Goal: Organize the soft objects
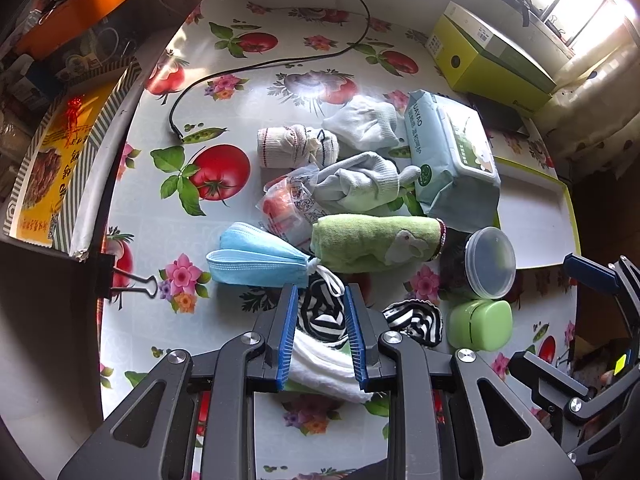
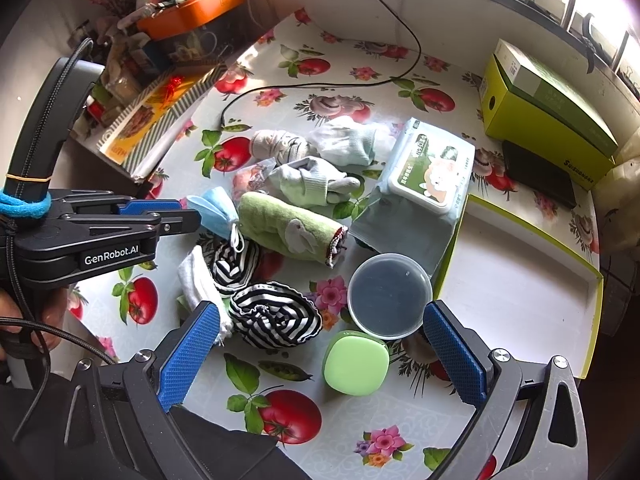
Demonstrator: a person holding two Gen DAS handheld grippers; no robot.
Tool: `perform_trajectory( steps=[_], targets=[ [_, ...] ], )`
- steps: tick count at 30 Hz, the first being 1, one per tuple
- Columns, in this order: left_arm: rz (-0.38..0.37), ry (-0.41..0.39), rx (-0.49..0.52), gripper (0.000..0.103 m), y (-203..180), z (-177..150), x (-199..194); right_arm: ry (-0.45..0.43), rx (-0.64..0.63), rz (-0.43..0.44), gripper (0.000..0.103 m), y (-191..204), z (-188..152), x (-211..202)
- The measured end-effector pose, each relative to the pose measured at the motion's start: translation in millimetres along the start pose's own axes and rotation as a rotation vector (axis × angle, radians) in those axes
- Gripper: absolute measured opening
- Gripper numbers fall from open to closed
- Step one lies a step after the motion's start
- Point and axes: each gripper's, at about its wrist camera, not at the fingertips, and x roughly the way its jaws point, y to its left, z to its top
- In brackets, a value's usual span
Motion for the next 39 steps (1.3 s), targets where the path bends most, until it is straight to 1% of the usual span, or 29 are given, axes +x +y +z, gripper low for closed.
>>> perform_trajectory(
  steps=[2, 9, 20, 26, 30, 39],
  targets=[
    [-0.011, -0.001, -0.001, 0.025, -0.1, 0.2, -0.3, 0.002, -0.003, 0.002, 0.103, 1.2, -0.2, 0.7],
    [0.004, -0.004, 0.005, 0.025, -1.2, 0.4, 0.6, 0.014, -0.016, 0.01, 0.103, 3.5, 0.6, 2.9],
    [0.006, -0.019, 0.0, 0.025, 3.7, 0.4, -0.5, 0.015, -0.031, 0.014, 0.102, 7.1, 2.2, 3.4],
    [-0.008, -0.021, -0.023, 0.025, 8.5, 0.0, -0.6, 0.013, -0.026, 0.011, 0.101, 7.8, 3.3, 3.2],
    [-0.005, -0.012, -0.033, 0.025, 10.5, -1.1, 1.5, 0.017, -0.03, 0.013, 0.099, 7.5, 3.9, 3.3],
    [0.007, -0.002, -0.073, 0.025, 20.3, -4.3, 6.0, 0.026, -0.032, 0.013, 0.097, 7.6, 5.0, 6.4]
  ],
)
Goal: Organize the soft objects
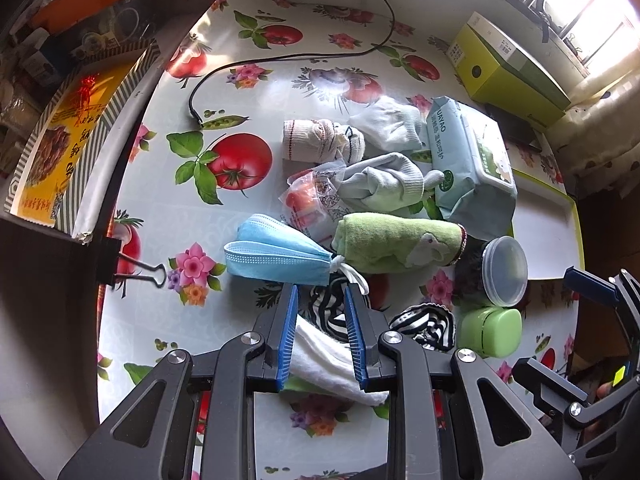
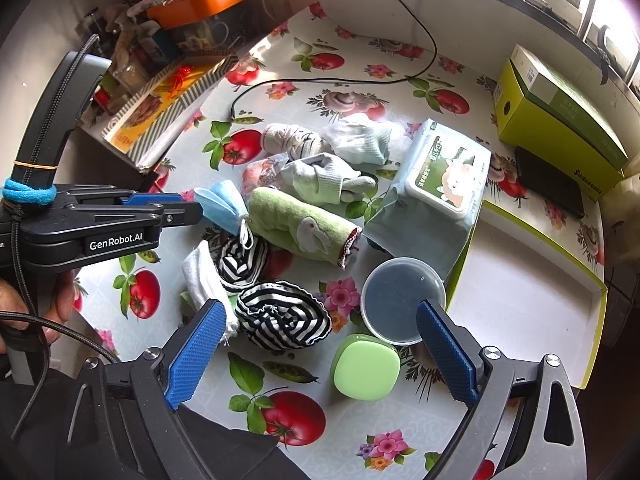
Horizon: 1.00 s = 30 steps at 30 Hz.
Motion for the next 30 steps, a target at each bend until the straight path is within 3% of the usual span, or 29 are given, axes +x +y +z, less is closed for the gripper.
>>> perform_trajectory(
  steps=[17, 21, 30],
  targets=[
    [-0.032, 0.035, -0.069, 0.025, 21.4, -1.5, 11.2, 0.018, -0.037, 0.028, 0.077, 9.3, 7.1, 8.2],
    [-0.045, 0.038, -0.088, 0.04, 27.6, -0.9, 15.0, 0.021, -0.049, 0.035, 0.075, 12.2, 10.0, 10.3],
    [-0.072, 0.065, -0.122, 0.041, 38.8, -2.8, 24.5, 0.042, -0.075, 0.066, 0.069, 16.8, 18.4, 21.5]
  ],
)
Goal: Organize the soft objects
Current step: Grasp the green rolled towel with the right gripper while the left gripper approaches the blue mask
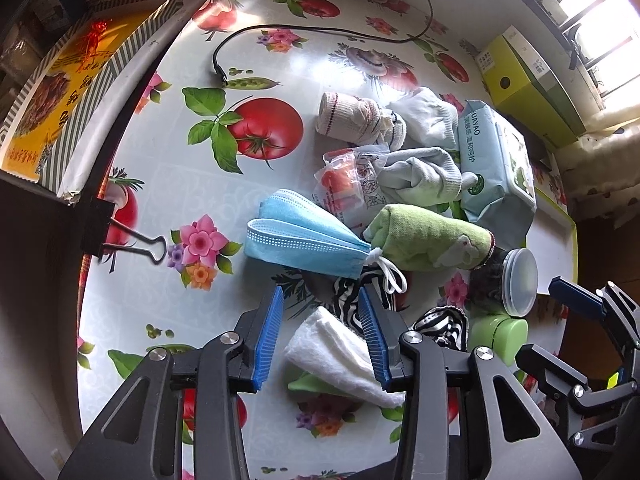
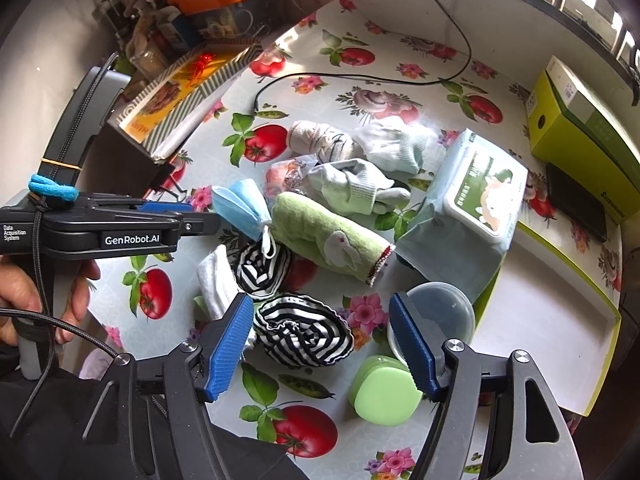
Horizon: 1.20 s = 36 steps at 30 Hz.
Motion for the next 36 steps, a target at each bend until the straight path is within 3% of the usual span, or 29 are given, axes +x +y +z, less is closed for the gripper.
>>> perform_trajectory(
  steps=[10, 15, 23, 33, 34, 36],
  targets=[
    [-0.001, 0.006, -0.052, 0.041, 22.6, -0.9, 5.4, 0.129, -0.13, 0.028, 0.065, 22.4, -6.0, 41.1],
    [-0.022, -0.002, -0.079, 0.041, 32.2, 0.6, 6.3, 0.079, -0.131, 0.003, 0.064, 19.7, 3.8, 38.6],
    [-0.085, 0.021, -0.098, 0.041, 32.0, 11.3, 20.4, 0.073, -0.181, -0.067, 0.064, 8.4, 33.7, 52.7],
    [-0.136, 0.045, -0.137, 0.041, 34.1, 19.3, 33.8, 0.18, -0.289, -0.09, 0.064, 0.4, 58.2, 97.9],
    [-0.15, 0.05, -0.143, 0.041, 34.9, 19.7, 35.1, 0.189, -0.294, -0.086, 0.062, 0.0, 58.8, 100.8],
    [-0.161, 0.054, -0.153, 0.041, 36.4, 19.5, 36.9, 0.213, -0.304, -0.076, 0.035, -0.2, 58.6, 105.8]
  ],
)
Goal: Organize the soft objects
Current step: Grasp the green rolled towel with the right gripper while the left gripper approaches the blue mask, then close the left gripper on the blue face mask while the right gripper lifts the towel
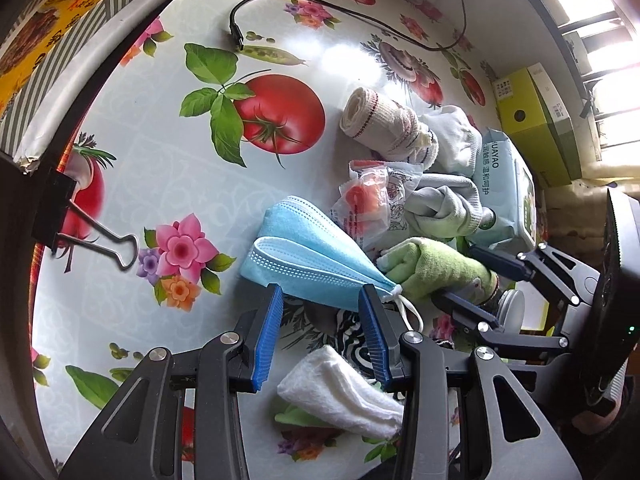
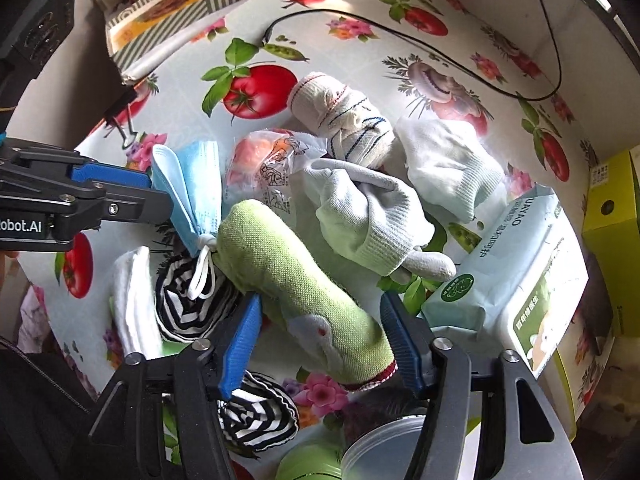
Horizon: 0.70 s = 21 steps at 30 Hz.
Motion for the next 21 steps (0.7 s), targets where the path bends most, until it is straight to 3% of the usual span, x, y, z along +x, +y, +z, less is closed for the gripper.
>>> perform_trajectory(
  steps=[3, 21],
  targets=[
    [-0.015, 0.004, -0.021, 0.042, 2.5, 1.1, 1.8, -0.012, -0.005, 0.017, 0.021, 1.6, -0.1, -2.7],
    [-0.057, 0.024, -0.211, 0.047, -1.0, 19.9, 23.0, -0.147, 0.155, 0.041, 0.02, -6.8, -26.0, -57.0]
  ],
)
